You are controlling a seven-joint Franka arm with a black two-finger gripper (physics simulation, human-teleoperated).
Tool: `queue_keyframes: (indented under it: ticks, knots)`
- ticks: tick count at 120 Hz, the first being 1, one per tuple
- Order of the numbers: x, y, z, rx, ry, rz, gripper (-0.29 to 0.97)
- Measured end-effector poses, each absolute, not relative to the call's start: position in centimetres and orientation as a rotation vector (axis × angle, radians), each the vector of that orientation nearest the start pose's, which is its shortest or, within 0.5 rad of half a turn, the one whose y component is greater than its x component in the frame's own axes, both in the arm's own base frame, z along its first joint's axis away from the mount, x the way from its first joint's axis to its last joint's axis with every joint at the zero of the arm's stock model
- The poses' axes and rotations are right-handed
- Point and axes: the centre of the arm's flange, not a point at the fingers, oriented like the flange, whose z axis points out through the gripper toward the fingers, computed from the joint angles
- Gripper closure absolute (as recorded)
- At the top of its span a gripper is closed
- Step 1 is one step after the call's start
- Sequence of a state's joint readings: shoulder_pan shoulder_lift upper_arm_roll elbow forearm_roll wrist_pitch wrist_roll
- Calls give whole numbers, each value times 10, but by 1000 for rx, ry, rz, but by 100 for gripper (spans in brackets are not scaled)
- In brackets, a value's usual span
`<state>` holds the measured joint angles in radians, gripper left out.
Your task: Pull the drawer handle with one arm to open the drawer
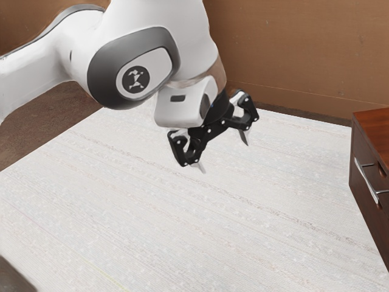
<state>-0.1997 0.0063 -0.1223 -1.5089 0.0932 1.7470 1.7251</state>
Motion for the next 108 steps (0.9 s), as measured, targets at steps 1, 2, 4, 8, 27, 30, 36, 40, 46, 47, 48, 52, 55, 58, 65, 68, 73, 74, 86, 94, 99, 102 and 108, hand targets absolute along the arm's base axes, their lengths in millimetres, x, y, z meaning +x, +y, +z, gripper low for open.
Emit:
queue_keyframes:
  ticks: [1, 2, 4, 8, 27, 30, 36, 40, 46, 47, 48, 52, 55, 58, 65, 68, 73, 74, 86, 94, 99, 102, 108]
  knots:
    - [547, -176, 668, -1500, 2497, -177, 0]
    - [548, -178, 667, -1489, 2500, -182, 0]
    - [549, -183, 667, -1468, 2505, -193, 0]
    - [550, -194, 664, -1426, 2516, -213, 0]
    - [546, -270, 644, -1188, 2606, -291, 0]
    - [542, -286, 640, -1146, 2623, -302, 0]
    - [538, -308, 634, -1079, 2646, -322, 0]
    - [537, -314, 633, -1055, 2647, -336, 0]
    - [541, -312, 636, -1042, 2635, -354, 0]
    - [542, -311, 636, -1041, 2633, -356, 0]
    - [543, -310, 636, -1041, 2631, -357, 0]
    - [547, -306, 637, -1042, 2623, -363, 0]
    - [549, -303, 637, -1042, 2617, -367, 0]
    - [551, -301, 638, -1040, 2613, -370, 0]
    - [553, -302, 636, -1024, 2614, -374, 0]
    - [553, -305, 633, -1015, 2619, -373, 0]
    - [555, -312, 626, -996, 2634, -367, 0]
    - [555, -314, 624, -991, 2637, -366, 0]
    - [558, -327, 616, -944, 2650, -356, 0]
    - [563, -330, 614, -928, 2648, -355, 0]
    - [566, -331, 614, -919, 2644, -359, 0]
    - [567, -331, 613, -915, 2642, -360, 0]
    - [570, -332, 609, -907, 2642, -360, 0]
